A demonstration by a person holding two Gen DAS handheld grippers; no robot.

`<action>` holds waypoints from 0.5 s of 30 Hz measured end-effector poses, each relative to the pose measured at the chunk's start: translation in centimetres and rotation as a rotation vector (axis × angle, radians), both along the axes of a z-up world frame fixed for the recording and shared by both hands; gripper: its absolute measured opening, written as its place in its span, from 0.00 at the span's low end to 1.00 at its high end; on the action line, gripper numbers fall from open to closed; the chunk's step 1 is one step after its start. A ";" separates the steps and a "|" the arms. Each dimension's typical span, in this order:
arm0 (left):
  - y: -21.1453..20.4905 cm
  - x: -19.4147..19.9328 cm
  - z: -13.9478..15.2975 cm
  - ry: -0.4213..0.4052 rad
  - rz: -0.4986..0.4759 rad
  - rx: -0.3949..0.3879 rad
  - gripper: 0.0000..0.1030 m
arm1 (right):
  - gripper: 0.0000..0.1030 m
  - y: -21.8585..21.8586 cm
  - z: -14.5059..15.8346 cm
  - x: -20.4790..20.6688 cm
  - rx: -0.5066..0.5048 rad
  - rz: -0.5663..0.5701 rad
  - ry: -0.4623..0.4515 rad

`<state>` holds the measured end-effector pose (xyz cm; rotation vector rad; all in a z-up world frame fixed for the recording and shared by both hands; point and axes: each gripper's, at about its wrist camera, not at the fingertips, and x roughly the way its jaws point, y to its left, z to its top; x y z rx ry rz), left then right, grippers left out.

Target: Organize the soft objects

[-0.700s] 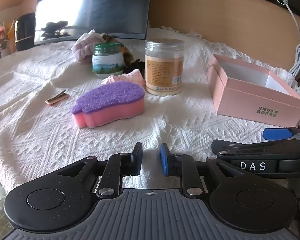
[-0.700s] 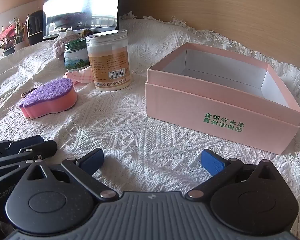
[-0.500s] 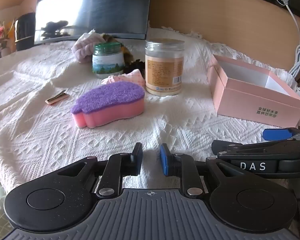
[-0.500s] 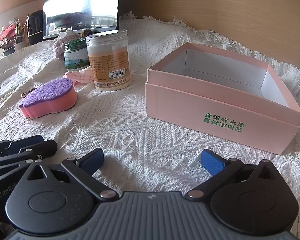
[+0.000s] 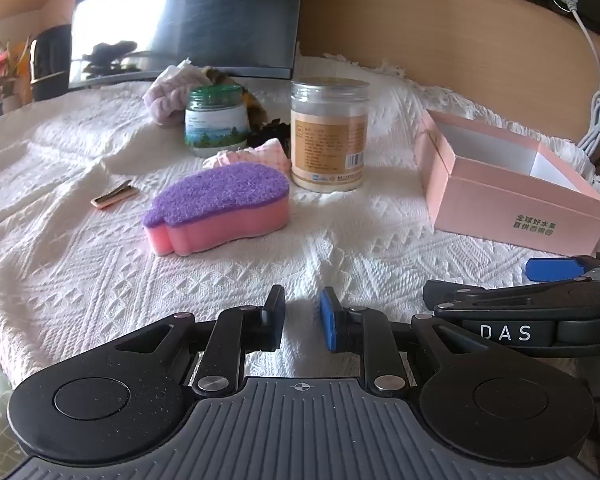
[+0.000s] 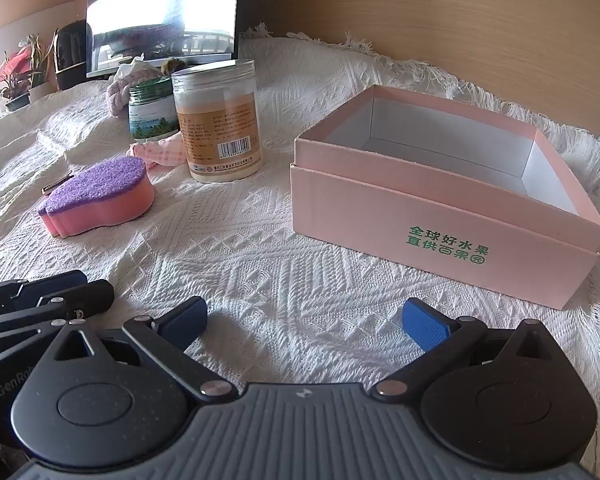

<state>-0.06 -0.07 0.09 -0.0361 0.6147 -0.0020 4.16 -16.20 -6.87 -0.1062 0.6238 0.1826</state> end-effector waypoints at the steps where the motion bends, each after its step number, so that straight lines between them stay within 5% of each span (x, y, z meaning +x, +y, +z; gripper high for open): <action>1: -0.1 0.0 0.0 0.000 0.000 0.001 0.22 | 1.00 0.0 0.0 0.0 0.000 0.000 0.000; 15: 0.0 -0.2 0.0 -0.001 0.000 0.003 0.22 | 1.00 0.0 0.0 0.0 0.000 0.000 0.000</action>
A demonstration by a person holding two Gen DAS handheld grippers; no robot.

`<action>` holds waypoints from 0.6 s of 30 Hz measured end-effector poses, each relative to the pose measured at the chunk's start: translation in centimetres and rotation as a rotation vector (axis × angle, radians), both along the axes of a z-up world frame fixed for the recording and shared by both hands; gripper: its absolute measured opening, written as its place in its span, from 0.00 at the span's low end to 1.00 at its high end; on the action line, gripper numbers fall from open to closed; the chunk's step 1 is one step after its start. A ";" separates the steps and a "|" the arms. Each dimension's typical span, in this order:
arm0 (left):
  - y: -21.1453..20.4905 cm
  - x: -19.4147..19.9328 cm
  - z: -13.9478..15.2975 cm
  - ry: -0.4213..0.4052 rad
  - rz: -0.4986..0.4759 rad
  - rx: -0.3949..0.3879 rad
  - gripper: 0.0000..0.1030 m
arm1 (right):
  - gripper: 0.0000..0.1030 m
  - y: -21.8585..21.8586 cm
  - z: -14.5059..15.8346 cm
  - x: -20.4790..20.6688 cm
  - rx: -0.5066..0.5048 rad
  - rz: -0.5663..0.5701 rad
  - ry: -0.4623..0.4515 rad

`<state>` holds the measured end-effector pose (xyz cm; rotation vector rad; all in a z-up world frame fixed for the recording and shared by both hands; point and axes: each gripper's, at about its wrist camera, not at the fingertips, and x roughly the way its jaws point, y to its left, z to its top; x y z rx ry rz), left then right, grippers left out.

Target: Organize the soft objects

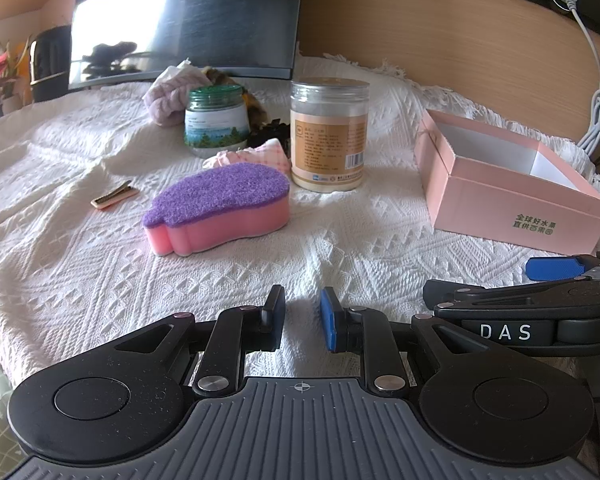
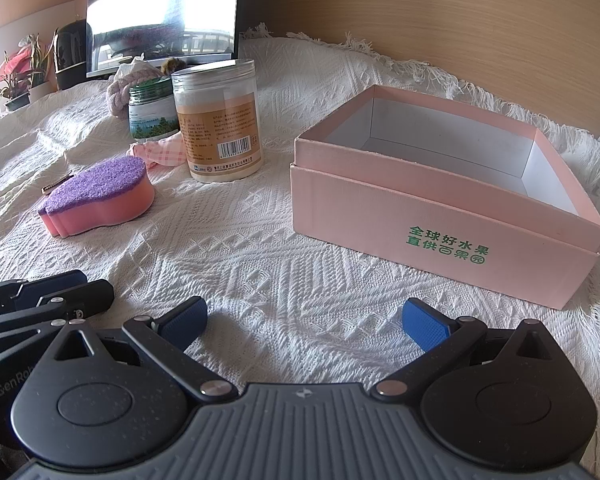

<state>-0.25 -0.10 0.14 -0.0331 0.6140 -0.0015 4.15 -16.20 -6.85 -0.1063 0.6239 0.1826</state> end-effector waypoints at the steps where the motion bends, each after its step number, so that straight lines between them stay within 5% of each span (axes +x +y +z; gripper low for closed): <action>1: 0.0 0.1 0.0 0.000 0.000 0.001 0.22 | 1.00 0.0 0.0 0.0 0.000 0.000 0.000; 18: 0.0 0.0 -0.1 -0.001 0.000 0.001 0.22 | 1.00 0.0 0.0 0.0 0.000 0.000 0.000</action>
